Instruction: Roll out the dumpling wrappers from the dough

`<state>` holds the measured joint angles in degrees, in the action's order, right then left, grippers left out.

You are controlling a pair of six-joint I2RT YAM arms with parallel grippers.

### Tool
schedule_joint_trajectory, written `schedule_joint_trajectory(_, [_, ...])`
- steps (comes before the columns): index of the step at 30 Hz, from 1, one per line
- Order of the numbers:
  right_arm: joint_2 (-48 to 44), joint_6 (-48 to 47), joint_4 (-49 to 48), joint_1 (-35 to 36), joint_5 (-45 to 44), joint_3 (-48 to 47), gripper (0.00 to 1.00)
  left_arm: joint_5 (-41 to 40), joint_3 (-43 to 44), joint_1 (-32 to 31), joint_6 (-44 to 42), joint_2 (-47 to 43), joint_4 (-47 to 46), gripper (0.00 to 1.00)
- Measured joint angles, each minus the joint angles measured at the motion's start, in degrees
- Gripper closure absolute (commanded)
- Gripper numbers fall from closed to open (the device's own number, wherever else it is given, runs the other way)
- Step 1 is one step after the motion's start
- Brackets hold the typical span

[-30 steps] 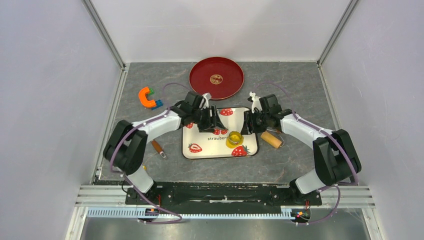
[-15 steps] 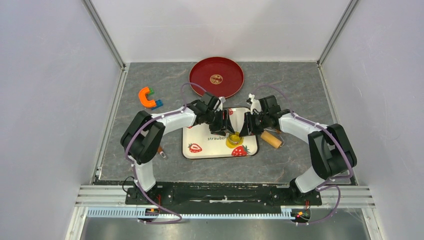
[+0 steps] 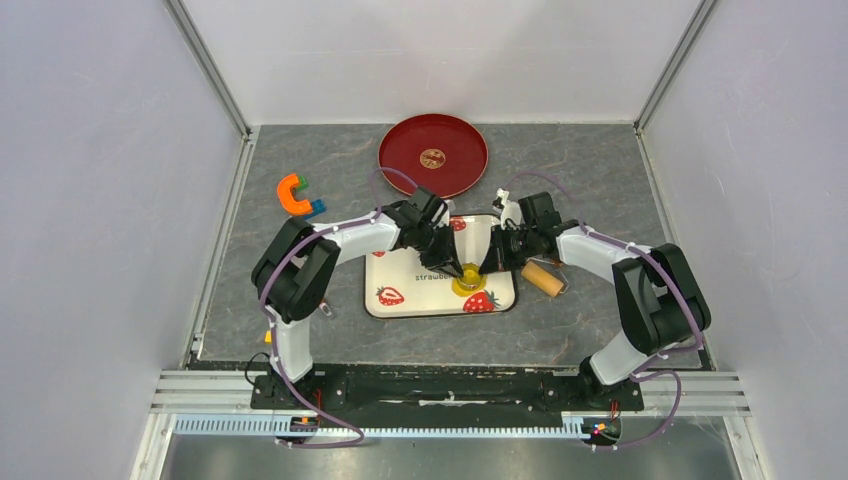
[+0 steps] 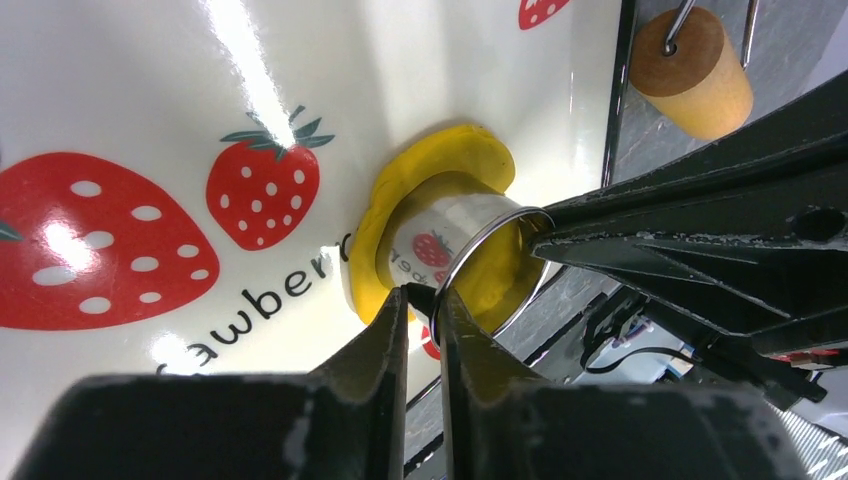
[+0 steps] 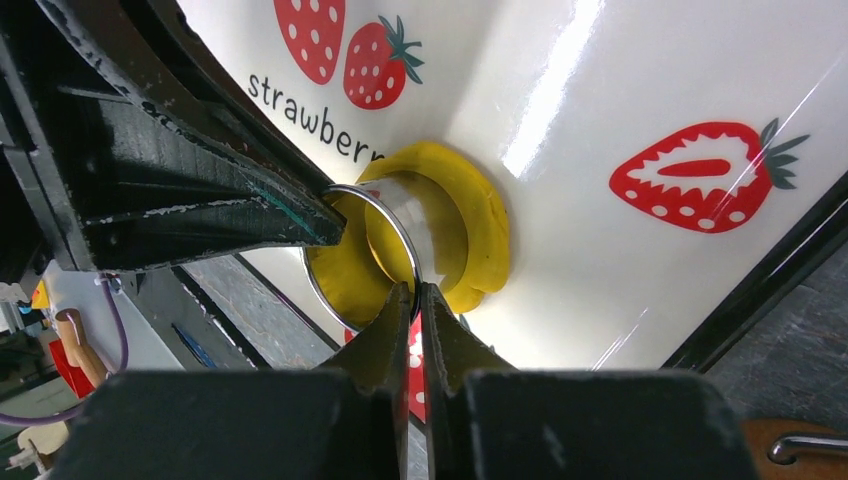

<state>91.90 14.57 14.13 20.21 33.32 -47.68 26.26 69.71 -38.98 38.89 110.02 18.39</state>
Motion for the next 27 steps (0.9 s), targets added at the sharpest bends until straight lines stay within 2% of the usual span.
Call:
schedule_joint_trajectory(2, [0.1, 0.1, -0.5, -0.2, 0.4, 0.3, 1.0, -0.1, 0.4, -0.1, -0.6, 0.1, 0.6, 0.98])
schedule_joint_trajectory(27, [1.8, -2.2, -2.9, -0.8, 1.8, 1.5, 1.0, 1.8, 4.9, 0.0, -3.2, 3.8, 6.0, 0.98])
